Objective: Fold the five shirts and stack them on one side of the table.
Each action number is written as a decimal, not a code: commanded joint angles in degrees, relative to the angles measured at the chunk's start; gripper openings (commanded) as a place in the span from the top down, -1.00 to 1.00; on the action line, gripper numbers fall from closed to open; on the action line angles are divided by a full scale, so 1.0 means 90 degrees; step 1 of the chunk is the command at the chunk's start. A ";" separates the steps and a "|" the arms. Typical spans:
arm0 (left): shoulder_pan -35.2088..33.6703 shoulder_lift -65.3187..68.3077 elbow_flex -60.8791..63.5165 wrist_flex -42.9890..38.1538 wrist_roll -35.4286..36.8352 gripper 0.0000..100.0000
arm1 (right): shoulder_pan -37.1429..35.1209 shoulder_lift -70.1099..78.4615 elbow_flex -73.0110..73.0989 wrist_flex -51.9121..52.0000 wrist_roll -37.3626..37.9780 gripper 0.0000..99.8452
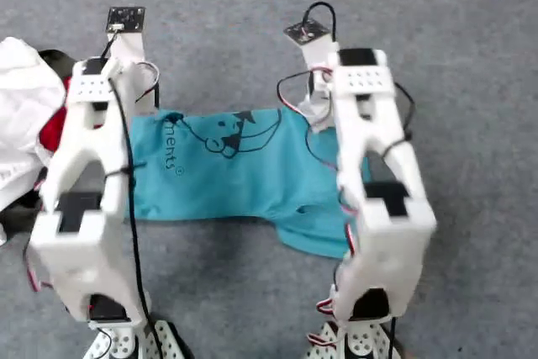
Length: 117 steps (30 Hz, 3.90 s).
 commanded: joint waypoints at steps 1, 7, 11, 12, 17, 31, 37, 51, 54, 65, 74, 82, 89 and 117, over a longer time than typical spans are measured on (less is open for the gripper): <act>0.0024 0.1250 -0.1236 -0.0078 0.0635 0.94 | 0.0137 0.1284 -0.1538 0.0107 -0.0147 0.97; -0.0523 0.2686 -0.2818 0.0703 0.1465 0.94 | 0.0723 0.2877 -0.3424 0.0664 -0.0098 0.97; -0.0943 0.3009 -0.3473 0.1055 0.1651 0.94 | 0.1162 0.3551 -0.4684 0.1241 -0.0088 0.97; -0.1001 0.3048 -0.3560 0.1084 0.1651 0.94 | 0.1231 0.3678 -0.5006 0.1407 -0.0068 0.97; -0.1011 0.3096 -0.3785 0.1084 0.1641 0.94 | 0.1211 0.4127 -0.6432 0.2422 0.0264 0.97; -0.0737 0.3155 -0.7663 0.3683 0.0586 0.94 | 0.1104 0.0786 -0.3922 0.2628 0.0752 0.97; -0.0513 0.2979 -0.7556 0.4200 -0.0156 0.94 | 0.0469 -0.0659 -0.1060 0.2051 0.1065 0.97; -0.0063 0.0488 -0.1988 0.2901 -0.0283 0.94 | -0.0586 -0.2642 0.4234 -0.0879 0.1006 0.97; -0.0054 -0.0010 0.0073 0.1446 -0.0274 0.94 | -0.0606 -0.2652 0.4586 -0.0947 0.1026 0.97; -0.0190 -0.1563 0.3453 -0.1231 0.0303 0.94 | -0.1915 -0.4264 0.6237 -0.0987 0.0977 0.97; -0.0357 -0.1621 0.3404 -0.1241 0.0303 0.94 | -0.0313 -0.5133 0.5524 -0.0381 0.1788 0.97; -0.0415 -0.1338 0.3092 -0.1280 0.0303 0.94 | -0.0274 -0.5153 0.7048 -0.1299 0.2266 0.97; -0.0366 -0.1534 0.1656 -0.0527 0.0293 0.94 | 0.0821 -0.5358 0.5065 -0.0488 0.2403 0.97; -0.0464 0.1602 -0.1578 -0.0176 0.0752 0.94 | 0.0977 0.1128 -0.2554 0.1836 0.1035 0.97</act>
